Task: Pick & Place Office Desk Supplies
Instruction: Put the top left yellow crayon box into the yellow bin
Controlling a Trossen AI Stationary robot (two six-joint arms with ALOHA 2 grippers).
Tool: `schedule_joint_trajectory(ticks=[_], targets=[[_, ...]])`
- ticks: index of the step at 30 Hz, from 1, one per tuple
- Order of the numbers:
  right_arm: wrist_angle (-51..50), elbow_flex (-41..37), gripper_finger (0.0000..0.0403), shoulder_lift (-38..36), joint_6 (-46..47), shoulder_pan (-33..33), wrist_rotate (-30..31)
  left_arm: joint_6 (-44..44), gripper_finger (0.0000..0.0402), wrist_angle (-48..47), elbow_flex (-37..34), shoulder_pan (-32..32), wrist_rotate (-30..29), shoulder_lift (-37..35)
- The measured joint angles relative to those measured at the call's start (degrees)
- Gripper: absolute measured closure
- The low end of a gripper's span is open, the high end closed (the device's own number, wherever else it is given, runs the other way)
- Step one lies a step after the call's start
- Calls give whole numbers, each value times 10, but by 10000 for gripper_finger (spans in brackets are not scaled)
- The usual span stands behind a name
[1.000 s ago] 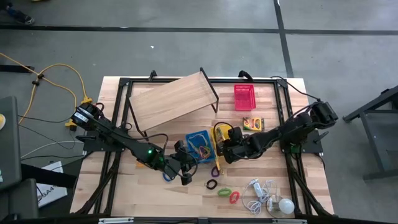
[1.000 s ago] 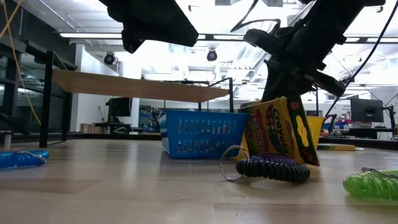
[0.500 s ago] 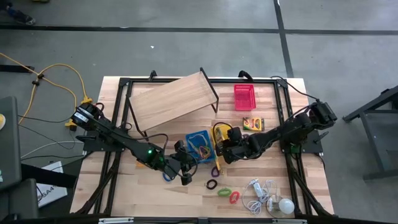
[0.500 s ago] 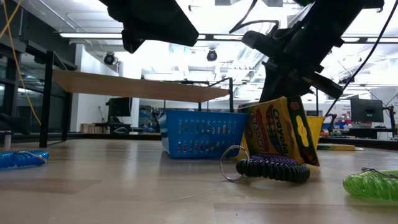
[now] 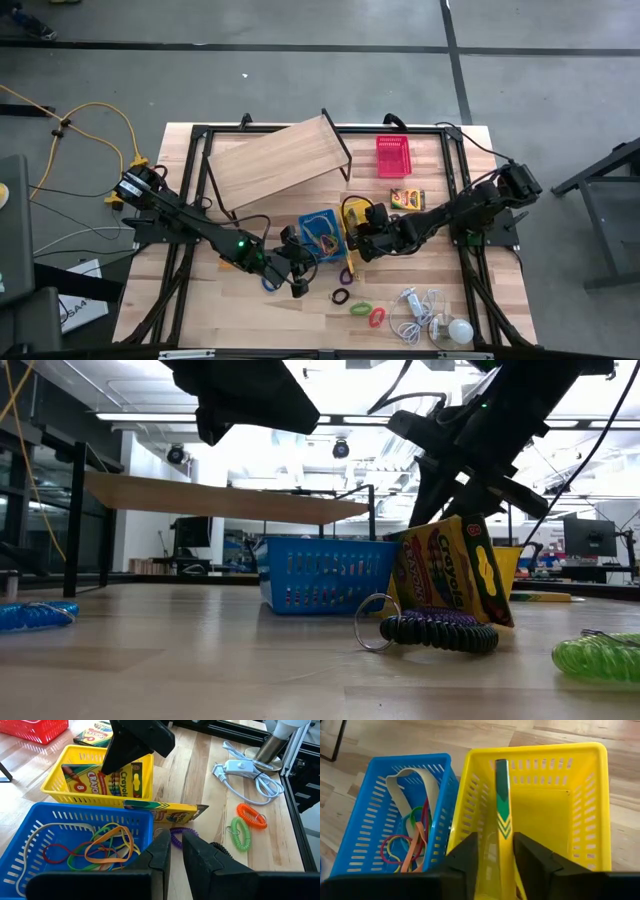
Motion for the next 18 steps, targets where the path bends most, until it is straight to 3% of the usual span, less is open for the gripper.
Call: schedule_joint_trajectory(ticks=[6, 18], targets=[[0, 0, 247, 0, 7, 0, 2, 0, 357, 0, 0, 0, 0, 0], [-12, 0, 240, -25, -27, -7, 33, 0, 357, 0, 0, 0, 0, 0]])
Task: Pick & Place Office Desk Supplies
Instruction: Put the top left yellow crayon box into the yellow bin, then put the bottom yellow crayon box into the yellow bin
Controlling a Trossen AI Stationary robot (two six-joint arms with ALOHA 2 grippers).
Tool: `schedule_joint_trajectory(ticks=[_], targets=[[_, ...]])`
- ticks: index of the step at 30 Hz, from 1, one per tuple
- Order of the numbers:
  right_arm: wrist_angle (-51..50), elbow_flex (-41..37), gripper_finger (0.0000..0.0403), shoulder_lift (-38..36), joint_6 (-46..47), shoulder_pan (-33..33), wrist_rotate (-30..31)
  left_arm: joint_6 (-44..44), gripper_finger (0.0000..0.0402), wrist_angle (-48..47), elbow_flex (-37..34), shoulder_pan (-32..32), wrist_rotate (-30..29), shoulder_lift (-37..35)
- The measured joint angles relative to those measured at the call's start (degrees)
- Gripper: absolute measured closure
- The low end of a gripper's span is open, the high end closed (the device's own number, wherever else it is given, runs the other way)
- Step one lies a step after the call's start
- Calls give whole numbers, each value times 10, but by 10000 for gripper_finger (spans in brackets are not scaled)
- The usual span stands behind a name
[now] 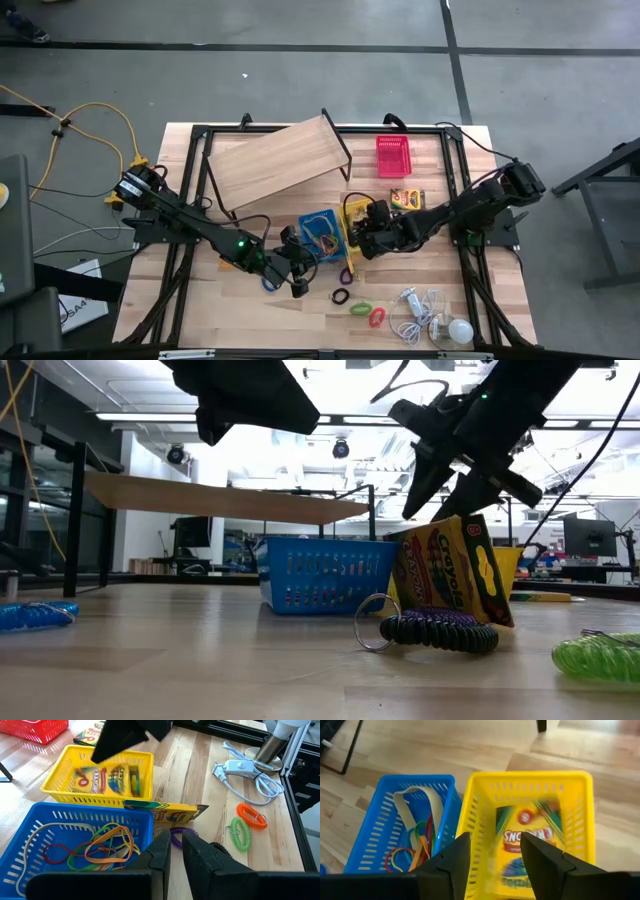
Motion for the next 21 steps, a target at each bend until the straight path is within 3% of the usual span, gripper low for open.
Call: schedule_joint_trajectory(ticks=[21], targets=[[-16, 0, 240, -10, -26, -2, -6, 0, 357, 7, 0, 0, 0, 0]])
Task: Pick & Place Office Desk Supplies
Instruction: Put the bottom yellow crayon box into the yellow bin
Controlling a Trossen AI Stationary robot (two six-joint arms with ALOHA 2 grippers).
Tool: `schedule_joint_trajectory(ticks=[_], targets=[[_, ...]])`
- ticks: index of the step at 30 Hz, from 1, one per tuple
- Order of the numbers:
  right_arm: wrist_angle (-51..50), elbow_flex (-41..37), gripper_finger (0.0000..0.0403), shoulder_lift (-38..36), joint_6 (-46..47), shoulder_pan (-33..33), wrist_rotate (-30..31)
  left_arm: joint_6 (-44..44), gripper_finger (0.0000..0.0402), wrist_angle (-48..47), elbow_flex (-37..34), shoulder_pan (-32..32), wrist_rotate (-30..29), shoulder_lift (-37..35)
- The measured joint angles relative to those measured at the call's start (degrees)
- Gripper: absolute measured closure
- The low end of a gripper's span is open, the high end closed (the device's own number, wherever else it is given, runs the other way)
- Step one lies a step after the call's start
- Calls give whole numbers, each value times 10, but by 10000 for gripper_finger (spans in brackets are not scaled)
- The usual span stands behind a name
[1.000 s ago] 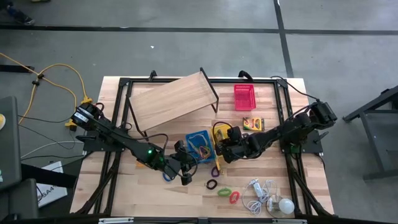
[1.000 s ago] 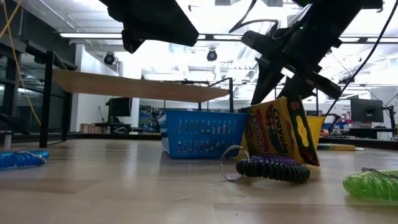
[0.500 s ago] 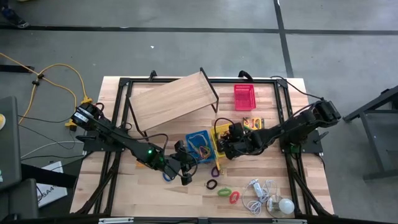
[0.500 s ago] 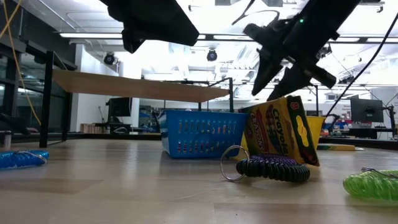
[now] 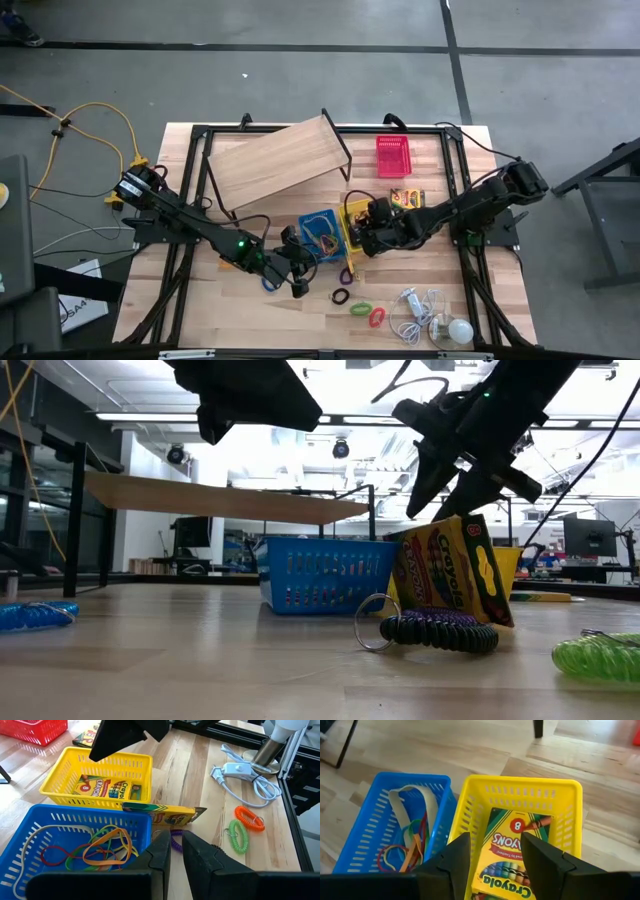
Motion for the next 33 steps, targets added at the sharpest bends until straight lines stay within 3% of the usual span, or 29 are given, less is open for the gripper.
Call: schedule_joint_trajectory(ticks=[8, 18, 25, 33], targets=[[43, 0, 240, 0, -58, 24, -20, 0, 357, 0, 0, 0, 0, 0], [62, 0, 240, -63, -128, 67, -70, 0, 357, 3, 0, 0, 0, 0], [64, 0, 240, -99, -125, 70, -172, 0, 357, 7, 0, 0, 0, 0], [67, 0, 240, -107, -119, 70, -179, 0, 357, 10, 0, 0, 0, 0]])
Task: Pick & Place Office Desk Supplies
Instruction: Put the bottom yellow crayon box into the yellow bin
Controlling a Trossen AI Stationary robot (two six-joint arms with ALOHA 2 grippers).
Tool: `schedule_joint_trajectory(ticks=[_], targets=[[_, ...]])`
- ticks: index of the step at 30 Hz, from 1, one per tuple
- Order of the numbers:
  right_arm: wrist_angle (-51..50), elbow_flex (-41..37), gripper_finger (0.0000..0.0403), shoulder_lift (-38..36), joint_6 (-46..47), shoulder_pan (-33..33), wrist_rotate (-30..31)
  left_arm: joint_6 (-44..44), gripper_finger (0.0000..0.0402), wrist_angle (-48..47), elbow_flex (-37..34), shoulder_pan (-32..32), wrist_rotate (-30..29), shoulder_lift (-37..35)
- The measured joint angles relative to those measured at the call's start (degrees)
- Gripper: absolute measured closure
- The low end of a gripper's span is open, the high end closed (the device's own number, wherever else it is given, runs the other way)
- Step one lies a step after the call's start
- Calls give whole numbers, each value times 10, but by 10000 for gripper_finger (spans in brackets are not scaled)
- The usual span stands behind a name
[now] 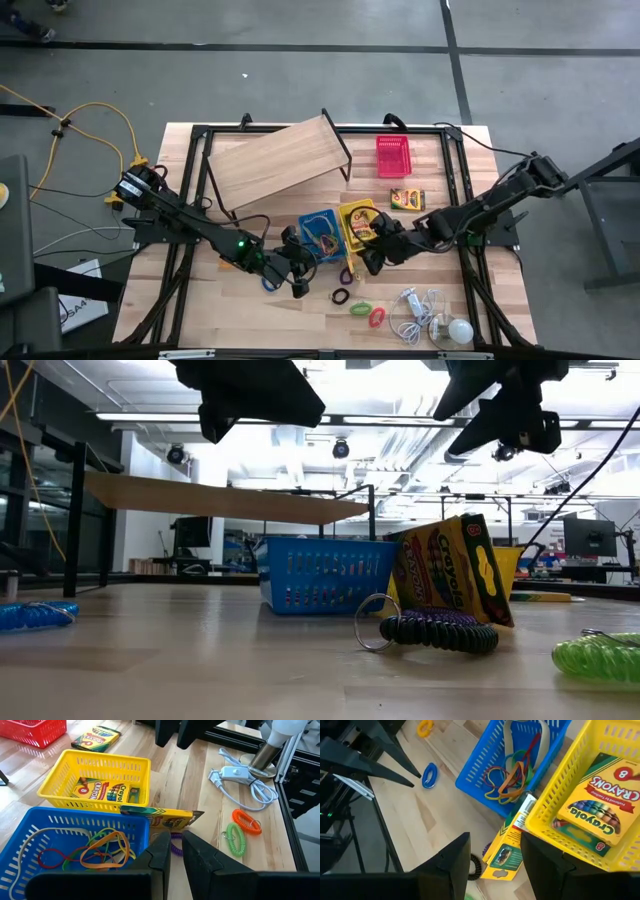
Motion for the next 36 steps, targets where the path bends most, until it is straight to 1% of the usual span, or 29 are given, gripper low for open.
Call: schedule_joint_trajectory(ticks=[5, 9, 12, 14, 16, 21, 24, 31, 36], targets=[[0, 0, 240, 0, -28, 0, 8, 0, 357, 2, 0, 0, 0, 0], [3, 1, 240, 0, -12, 10, 14, 0, 357, 2, 0, 0, 0, 0], [-21, 27, 240, 2, 2, 32, 31, 0, 357, 2, 0, 0, 0, 0], [-57, 61, 240, 13, 12, 46, 46, 0, 357, 2, 0, 0, 0, 0], [-115, 106, 241, 32, 27, 59, 61, 0, 357, 2, 0, 0, 0, 0], [-246, 234, 241, 108, 66, 85, 91, 0, 357, 2, 0, 0, 0, 0], [-306, 302, 241, 160, 94, 94, 102, 0, 357, 2, 0, 0, 0, 0], [-392, 411, 241, 267, 179, 106, 106, 0, 357, 3, 0, 0, 0, 0], [-442, 471, 241, 332, 239, 102, 92, 0, 357, 3, 0, 0, 0, 0]])
